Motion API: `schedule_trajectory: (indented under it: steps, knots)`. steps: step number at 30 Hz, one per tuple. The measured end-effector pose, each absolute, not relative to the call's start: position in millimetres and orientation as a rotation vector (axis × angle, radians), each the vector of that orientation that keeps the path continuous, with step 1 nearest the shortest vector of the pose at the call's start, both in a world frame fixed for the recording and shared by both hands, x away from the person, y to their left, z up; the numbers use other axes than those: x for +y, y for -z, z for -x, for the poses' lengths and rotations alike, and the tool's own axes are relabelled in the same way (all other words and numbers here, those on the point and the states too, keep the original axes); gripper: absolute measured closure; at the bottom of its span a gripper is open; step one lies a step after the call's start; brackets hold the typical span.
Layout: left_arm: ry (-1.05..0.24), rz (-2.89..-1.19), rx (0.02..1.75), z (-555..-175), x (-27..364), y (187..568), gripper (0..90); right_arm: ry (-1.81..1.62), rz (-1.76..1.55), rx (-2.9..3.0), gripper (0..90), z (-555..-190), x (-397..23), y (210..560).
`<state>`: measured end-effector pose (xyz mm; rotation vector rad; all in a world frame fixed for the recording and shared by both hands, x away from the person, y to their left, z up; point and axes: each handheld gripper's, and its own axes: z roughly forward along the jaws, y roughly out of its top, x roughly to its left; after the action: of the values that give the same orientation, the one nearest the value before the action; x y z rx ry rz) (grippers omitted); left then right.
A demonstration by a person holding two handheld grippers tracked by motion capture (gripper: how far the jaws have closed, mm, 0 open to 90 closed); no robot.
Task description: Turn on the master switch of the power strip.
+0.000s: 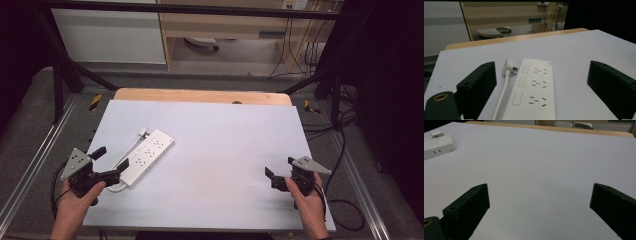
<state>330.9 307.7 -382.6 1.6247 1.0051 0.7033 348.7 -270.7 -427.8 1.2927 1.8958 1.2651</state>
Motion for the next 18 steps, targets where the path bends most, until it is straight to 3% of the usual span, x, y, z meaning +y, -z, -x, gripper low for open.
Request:
schedule_trajectory:
  steps: [18]
  knots:
    - [-0.709,-1.651,1.020,-344.9,301.7,388.2,9.1,-1.257,-1.301,1.901,3.0,-349.6,-270.1,428.9]
